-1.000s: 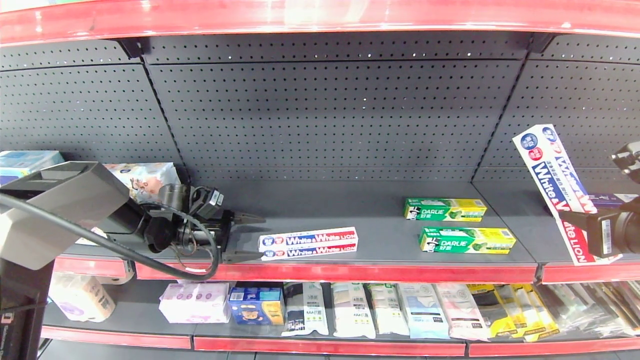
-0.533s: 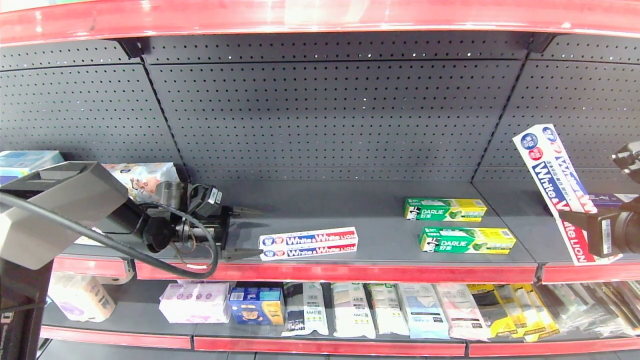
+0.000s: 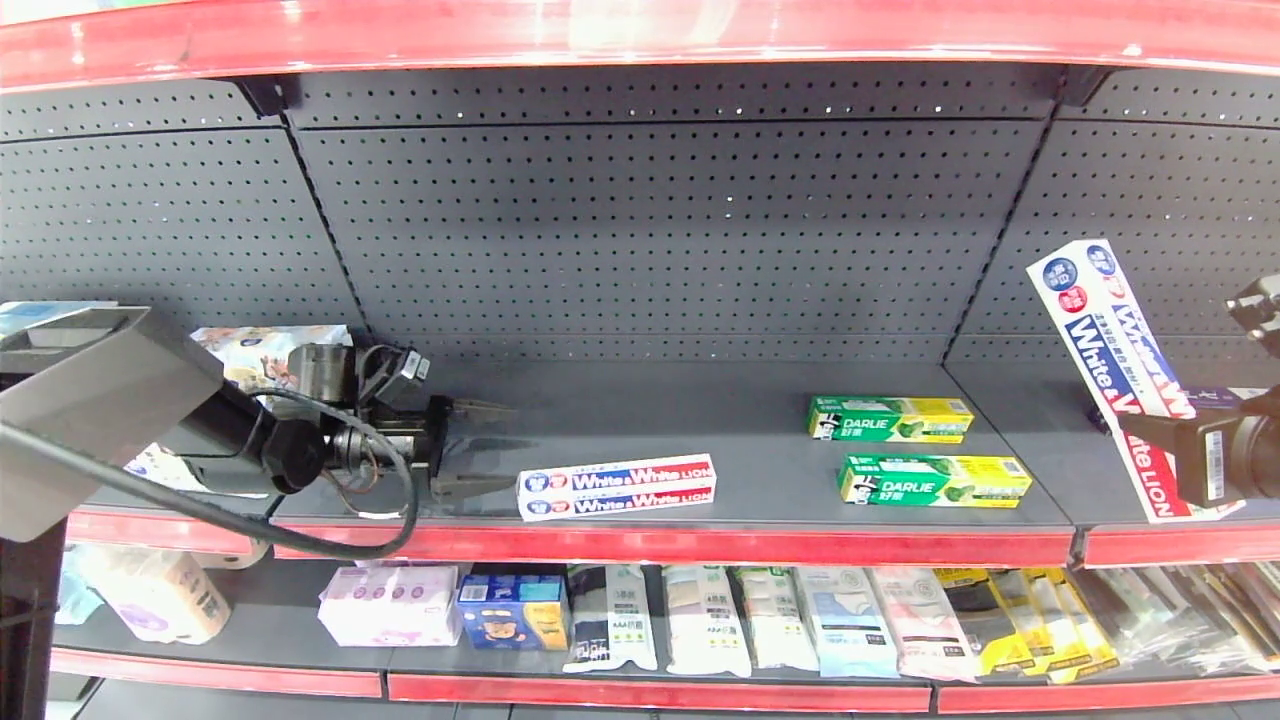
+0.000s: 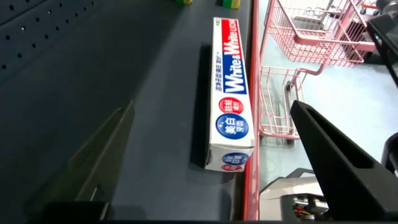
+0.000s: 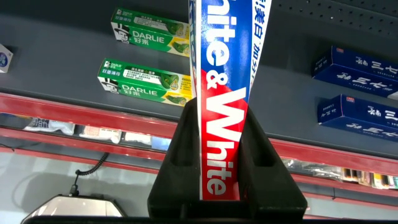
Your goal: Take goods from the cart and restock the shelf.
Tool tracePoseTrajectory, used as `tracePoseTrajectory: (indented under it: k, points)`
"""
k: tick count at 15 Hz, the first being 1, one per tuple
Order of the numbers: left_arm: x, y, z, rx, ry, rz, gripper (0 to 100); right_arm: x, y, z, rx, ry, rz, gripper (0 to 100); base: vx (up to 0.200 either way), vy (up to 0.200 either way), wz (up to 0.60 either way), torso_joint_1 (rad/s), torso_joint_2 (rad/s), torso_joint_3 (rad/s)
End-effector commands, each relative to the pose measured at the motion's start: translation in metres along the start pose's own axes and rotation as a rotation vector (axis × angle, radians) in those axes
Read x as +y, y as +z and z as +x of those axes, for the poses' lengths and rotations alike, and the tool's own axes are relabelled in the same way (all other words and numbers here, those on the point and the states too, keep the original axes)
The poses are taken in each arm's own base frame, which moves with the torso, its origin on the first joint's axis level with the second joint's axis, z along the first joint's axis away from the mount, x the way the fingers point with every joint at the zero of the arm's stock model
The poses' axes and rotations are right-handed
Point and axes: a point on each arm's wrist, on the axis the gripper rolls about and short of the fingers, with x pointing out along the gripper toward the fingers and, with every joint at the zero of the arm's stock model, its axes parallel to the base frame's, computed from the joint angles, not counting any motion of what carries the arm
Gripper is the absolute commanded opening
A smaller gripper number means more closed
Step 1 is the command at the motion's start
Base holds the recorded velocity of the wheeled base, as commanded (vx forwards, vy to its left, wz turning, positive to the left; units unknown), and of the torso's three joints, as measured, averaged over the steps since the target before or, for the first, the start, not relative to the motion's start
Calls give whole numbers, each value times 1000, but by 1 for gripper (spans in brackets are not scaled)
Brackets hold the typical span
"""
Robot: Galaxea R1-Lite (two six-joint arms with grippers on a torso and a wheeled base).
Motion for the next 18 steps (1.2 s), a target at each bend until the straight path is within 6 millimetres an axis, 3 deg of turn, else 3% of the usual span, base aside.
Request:
tracePoseTrajectory:
  k: [1, 5, 18]
  points:
    - [-4, 11, -4, -2, 10, 13, 100, 0, 0, -1, -3, 0, 0, 0, 0, 0, 0, 0, 0, 0]
    - [-12, 25, -10, -5, 19, -49, 100, -1, 5, -3, -24, -5, -1, 0, 0, 0, 0, 0, 0, 0]
    - [-6, 25, -14, 15, 88, -58, 100, -2, 12, -2, -42, -5, -4, 0, 0, 0, 0, 0, 0, 0]
